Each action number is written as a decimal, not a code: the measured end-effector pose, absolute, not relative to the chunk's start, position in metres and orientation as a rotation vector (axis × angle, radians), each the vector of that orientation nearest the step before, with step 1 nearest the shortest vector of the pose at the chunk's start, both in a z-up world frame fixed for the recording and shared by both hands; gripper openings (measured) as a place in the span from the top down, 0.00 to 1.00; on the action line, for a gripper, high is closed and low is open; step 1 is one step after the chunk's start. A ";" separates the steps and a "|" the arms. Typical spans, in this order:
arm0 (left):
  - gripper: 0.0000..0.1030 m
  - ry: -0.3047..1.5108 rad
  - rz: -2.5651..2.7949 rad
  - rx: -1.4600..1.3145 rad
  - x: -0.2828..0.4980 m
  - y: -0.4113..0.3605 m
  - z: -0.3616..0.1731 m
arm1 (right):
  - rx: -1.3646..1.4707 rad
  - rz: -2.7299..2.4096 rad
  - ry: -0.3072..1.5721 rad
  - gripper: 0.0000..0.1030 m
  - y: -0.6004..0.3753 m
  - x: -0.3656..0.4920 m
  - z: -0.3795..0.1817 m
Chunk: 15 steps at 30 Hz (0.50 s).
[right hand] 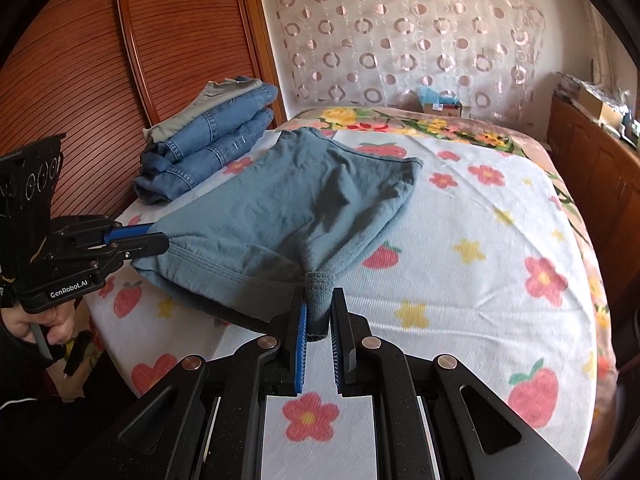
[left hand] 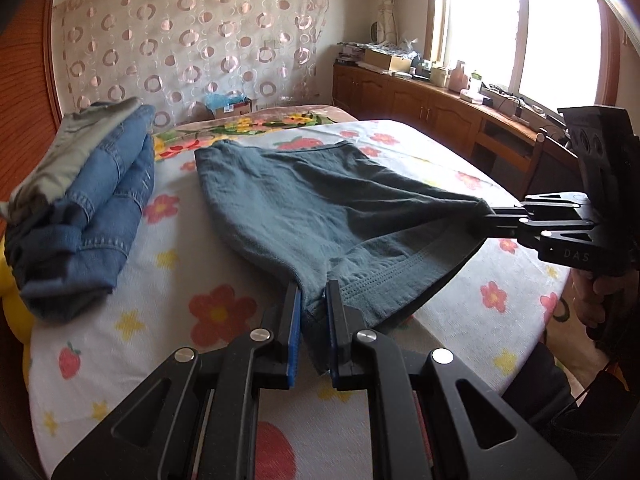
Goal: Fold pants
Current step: 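Lift the hem with both grippers and fold it over the shorts, then lower the folded hem onto the shorts and open both grippers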
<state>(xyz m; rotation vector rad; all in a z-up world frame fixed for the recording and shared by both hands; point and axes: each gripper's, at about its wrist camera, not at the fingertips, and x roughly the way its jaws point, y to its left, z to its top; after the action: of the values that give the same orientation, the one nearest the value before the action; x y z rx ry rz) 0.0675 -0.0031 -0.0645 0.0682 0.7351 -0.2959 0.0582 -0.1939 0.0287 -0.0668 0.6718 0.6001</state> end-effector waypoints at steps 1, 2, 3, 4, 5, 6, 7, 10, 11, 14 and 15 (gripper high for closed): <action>0.88 0.736 -0.296 0.064 0.065 -0.003 -0.065 | -0.060 0.603 0.672 0.90 -0.195 0.059 0.030; 0.88 0.737 -0.298 0.061 0.063 -0.003 -0.066 | -0.056 0.605 0.672 0.90 -0.195 0.058 0.030; 0.88 0.738 -0.299 0.058 0.061 -0.003 -0.066 | -0.052 0.606 0.671 0.90 -0.195 0.056 0.030; 0.88 0.737 -0.300 0.056 0.058 -0.003 -0.066 | -0.050 0.607 0.670 0.90 -0.194 0.055 0.029; 0.88 0.738 -0.300 0.053 0.057 -0.004 -0.066 | -0.049 0.606 0.672 0.90 -0.194 0.055 0.028; 0.88 0.739 -0.300 0.050 0.054 -0.005 -0.065 | -0.048 0.602 0.677 0.90 -0.194 0.054 0.029; 0.88 0.736 -0.299 0.047 0.052 -0.005 -0.062 | -0.043 0.599 0.681 0.90 -0.194 0.053 0.029; 0.88 0.716 -0.305 0.036 0.043 -0.005 -0.052 | -0.043 0.602 0.663 0.90 -0.197 0.041 0.030; 0.88 0.714 -0.308 0.032 0.040 -0.004 -0.050 | -0.044 0.603 0.660 0.90 -0.197 0.038 0.029; 0.88 0.709 -0.311 0.042 0.034 -0.006 -0.044 | -0.044 0.600 0.650 0.90 -0.201 0.030 0.031; 0.88 0.704 -0.313 0.048 0.032 -0.008 -0.043 | -0.049 0.598 0.643 0.90 -0.202 0.028 0.033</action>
<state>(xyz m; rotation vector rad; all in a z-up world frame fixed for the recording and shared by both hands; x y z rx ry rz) 0.0321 -0.0075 -0.0433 0.0475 0.7035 -0.3125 0.0278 -0.2019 0.0326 -0.0495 0.6430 0.5976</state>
